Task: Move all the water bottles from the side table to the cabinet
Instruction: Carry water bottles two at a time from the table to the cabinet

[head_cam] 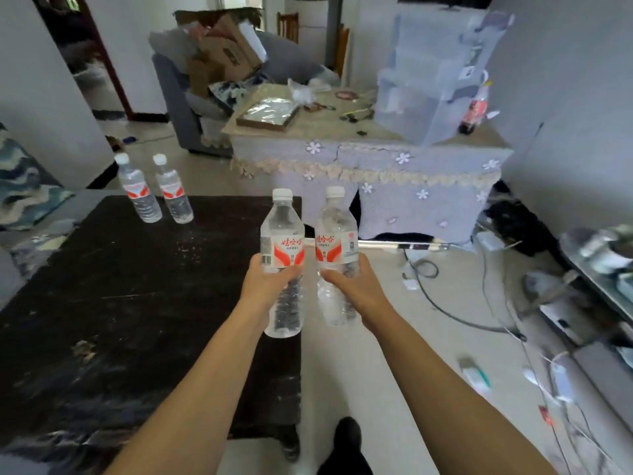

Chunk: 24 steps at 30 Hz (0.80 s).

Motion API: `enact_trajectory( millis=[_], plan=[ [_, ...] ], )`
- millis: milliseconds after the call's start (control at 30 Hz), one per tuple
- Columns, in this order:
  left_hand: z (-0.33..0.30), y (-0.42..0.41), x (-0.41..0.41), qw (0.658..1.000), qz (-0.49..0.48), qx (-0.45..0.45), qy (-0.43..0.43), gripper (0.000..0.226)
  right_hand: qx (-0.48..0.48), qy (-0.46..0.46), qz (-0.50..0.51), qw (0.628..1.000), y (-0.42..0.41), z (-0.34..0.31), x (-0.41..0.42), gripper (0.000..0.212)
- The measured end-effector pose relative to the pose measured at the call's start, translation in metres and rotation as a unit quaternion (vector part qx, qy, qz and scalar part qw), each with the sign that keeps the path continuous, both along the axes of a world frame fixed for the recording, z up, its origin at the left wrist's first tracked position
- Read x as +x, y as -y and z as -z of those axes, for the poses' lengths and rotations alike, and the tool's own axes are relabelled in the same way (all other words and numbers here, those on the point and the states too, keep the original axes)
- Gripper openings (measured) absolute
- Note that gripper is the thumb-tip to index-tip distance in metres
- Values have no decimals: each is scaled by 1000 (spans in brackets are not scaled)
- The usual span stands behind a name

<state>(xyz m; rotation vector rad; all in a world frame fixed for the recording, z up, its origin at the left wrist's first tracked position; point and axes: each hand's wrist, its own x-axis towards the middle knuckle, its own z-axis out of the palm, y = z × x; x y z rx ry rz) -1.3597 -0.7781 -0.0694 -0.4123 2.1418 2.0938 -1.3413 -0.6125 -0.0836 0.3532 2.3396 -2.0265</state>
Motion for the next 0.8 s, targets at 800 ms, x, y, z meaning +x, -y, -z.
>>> enact_trajectory(
  millis=[800],
  plan=[
    [-28,-501,359,824,563,55,-27,53,86,2,557,826,-368,-43,500,41]
  ],
)
